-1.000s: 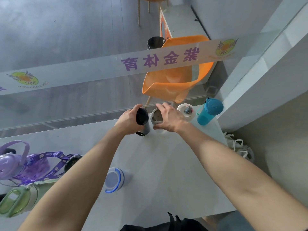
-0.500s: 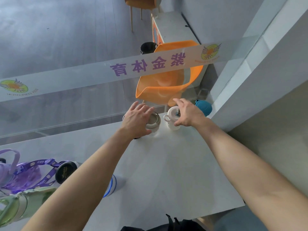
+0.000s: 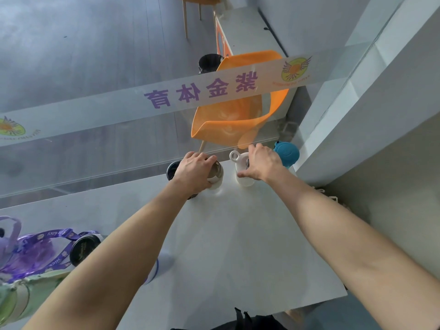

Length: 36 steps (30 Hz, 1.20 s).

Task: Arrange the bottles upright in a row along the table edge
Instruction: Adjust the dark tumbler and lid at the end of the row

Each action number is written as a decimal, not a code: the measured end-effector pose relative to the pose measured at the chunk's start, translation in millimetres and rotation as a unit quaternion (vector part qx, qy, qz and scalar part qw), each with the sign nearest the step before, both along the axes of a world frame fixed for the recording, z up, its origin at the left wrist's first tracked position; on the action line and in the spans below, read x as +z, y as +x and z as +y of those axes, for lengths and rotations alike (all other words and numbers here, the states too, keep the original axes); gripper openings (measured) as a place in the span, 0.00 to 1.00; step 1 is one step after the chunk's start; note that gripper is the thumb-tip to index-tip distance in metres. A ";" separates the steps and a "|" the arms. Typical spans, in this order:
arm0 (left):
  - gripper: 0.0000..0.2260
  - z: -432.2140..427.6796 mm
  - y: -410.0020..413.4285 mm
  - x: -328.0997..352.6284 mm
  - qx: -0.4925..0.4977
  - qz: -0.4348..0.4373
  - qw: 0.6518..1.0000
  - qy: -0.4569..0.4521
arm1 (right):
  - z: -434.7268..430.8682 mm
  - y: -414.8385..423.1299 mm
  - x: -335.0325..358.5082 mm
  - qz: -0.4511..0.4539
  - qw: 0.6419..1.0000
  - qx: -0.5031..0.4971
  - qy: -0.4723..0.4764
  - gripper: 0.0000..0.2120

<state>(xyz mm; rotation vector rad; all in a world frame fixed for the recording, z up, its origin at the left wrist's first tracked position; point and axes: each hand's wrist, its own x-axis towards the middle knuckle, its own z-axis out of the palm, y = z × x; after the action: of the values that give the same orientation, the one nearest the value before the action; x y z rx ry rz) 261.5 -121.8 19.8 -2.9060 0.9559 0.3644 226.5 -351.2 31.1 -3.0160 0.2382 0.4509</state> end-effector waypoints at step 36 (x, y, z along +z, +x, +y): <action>0.36 69.2 -22.1 24.1 0.229 0.061 0.961 -0.141 | 86.3 -10.2 8.9 -0.039 0.980 0.149 0.126 0.43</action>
<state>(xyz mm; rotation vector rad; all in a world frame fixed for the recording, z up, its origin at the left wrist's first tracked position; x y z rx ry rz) 239.4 -52.6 43.9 -3.3922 0.3490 0.4685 216.3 -264.9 40.0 -2.8147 -0.2616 0.3515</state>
